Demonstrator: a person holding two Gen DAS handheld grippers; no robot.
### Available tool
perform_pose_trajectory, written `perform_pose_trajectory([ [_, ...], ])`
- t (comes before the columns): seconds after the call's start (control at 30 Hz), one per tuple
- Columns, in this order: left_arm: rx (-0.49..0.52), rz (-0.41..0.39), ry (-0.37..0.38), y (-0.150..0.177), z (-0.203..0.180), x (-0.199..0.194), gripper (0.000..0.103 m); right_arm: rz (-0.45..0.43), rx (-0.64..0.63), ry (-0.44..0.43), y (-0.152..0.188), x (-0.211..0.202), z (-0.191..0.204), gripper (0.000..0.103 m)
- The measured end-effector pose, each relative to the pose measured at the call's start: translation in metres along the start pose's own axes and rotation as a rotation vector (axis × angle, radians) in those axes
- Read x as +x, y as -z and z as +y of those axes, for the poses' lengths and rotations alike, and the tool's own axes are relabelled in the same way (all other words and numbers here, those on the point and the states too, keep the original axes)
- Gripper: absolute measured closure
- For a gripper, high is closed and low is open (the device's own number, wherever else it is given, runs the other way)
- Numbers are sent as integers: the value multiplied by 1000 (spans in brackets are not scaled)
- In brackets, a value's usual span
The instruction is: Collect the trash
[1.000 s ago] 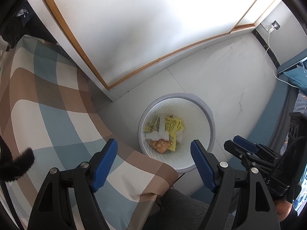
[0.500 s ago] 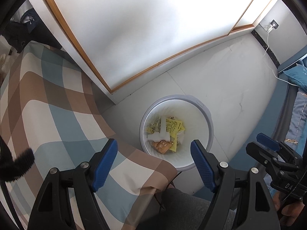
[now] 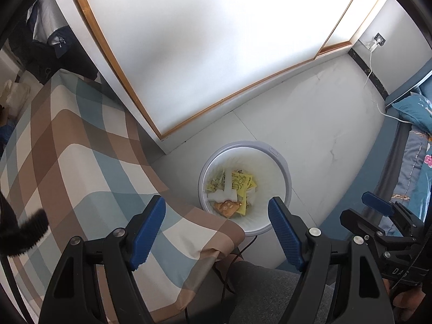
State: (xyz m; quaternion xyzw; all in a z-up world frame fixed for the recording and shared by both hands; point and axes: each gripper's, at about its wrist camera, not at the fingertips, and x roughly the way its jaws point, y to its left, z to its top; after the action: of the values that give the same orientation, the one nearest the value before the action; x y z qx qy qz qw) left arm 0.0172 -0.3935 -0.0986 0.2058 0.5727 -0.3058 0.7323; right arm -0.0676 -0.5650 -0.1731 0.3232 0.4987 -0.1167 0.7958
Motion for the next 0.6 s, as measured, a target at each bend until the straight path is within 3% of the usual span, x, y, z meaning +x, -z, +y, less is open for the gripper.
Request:
perform_pose_trajectory([
  [0.6,-18,-27,8,8,3,-12,27,-24,7,15,2,-12,7,12],
])
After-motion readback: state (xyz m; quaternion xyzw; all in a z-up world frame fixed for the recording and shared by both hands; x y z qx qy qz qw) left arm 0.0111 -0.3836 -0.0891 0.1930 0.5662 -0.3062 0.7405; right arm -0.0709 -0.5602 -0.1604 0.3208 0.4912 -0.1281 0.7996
